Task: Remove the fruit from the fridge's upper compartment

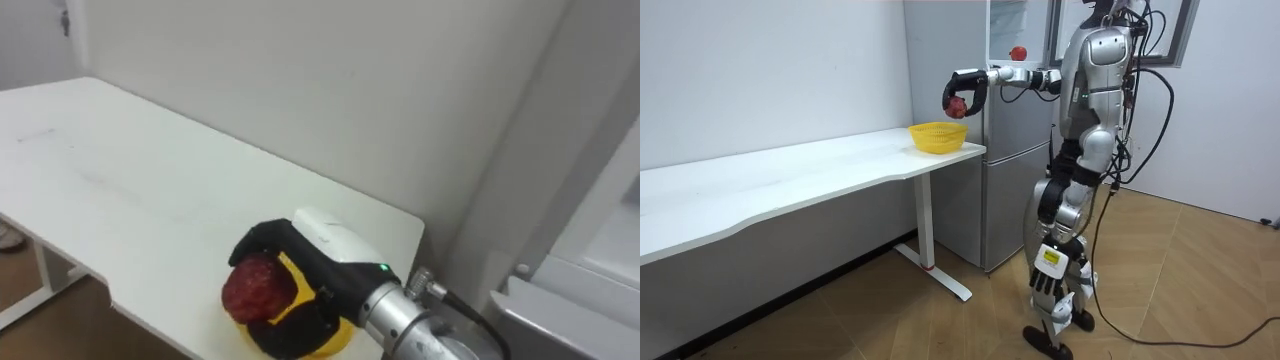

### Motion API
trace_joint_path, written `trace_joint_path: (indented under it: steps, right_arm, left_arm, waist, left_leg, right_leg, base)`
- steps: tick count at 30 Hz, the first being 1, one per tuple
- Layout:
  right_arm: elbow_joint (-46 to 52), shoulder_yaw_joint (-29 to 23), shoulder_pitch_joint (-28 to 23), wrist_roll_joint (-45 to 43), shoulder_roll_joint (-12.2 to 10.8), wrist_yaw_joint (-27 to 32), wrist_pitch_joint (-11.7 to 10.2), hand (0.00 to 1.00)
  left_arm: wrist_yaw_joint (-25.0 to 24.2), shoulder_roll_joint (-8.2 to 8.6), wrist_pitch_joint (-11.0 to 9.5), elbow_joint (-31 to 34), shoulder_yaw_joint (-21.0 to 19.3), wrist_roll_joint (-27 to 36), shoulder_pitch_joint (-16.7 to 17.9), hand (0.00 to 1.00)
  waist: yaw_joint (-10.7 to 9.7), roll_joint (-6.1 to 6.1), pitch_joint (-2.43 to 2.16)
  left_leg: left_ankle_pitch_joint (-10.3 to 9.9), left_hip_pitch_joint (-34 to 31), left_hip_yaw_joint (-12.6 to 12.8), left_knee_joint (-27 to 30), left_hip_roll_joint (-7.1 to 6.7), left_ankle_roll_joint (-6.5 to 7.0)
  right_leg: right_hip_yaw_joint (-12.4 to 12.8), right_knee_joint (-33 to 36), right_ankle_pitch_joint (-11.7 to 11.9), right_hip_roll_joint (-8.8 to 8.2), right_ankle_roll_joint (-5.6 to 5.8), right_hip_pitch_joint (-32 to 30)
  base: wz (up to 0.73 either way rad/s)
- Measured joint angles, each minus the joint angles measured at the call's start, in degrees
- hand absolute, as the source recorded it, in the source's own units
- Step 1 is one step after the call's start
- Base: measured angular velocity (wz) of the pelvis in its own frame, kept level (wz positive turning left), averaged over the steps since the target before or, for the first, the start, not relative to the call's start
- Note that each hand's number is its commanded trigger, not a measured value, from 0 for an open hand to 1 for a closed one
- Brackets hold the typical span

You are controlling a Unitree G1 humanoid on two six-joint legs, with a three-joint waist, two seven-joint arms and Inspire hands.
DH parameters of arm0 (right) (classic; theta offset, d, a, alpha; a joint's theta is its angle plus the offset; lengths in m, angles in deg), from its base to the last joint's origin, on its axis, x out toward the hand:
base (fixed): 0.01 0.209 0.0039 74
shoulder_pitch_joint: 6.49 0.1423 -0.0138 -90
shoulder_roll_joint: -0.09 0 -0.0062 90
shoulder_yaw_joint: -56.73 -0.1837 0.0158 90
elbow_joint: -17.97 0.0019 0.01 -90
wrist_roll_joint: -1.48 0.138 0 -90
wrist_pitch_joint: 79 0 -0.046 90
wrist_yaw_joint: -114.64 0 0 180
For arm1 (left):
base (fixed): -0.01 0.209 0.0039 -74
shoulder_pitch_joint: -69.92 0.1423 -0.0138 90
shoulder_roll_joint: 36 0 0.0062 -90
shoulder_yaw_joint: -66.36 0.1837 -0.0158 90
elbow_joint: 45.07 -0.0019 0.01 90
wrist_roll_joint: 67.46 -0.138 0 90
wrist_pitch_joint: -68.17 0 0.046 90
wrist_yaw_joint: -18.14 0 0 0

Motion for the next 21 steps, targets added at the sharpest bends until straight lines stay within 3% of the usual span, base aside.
trace_joint_path:
  steps: [5,8,14,21]
  right_arm:
    - [-6.45,-0.01,2.95,5.56,1.49,1.61,1.11,1.00]
    - [-8.54,-0.01,4.03,7.06,2.32,3.49,1.16,1.00]
    - [-10.73,-0.03,4.03,6.56,2.93,6.91,1.25,1.00]
    - [-12.91,-0.03,4.02,6.34,5.63,9.37,1.89,1.00]
  left_arm:
    - [-0.06,-0.78,1.29,0.17,-0.66,-0.02,-0.19,0.00]
    - [0.19,-1.82,1.94,0.02,-0.60,-0.02,-0.53,0.00]
    - [0.43,-2.00,2.93,0.10,-0.64,-0.02,-0.81,0.00]
    - [1.13,-2.27,3.00,0.08,-1.02,-0.02,-0.80,0.00]
  waist:
    - [0.50,-1.18,-0.13]
    - [0.48,-2.07,-0.06]
    - [0.26,-3.20,0.28]
    - [-0.07,-3.23,0.32]
  left_leg:
    - [-0.01,-1.24,-0.39,0.68,-0.23,0.04]
    - [-0.01,-1.63,-0.40,0.85,-0.23,0.03]
    - [-0.05,-3.11,-0.65,2.30,-0.53,0.05]
    - [-0.06,-4.95,-1.65,4.01,-1.08,0.08]
  right_leg:
    - [-1.76,-0.01,-0.02,-0.26,0.04,-0.37]
    - [-1.92,-0.01,-0.11,-0.27,0.19,-0.28]
    - [-2.20,0.04,-0.12,-0.34,0.20,-0.82]
    - [-2.89,0.12,-0.14,-0.60,0.24,-1.62]
  base:
    - [0.12]
    - [0.12]
    - [0.06]
    - [0.08]
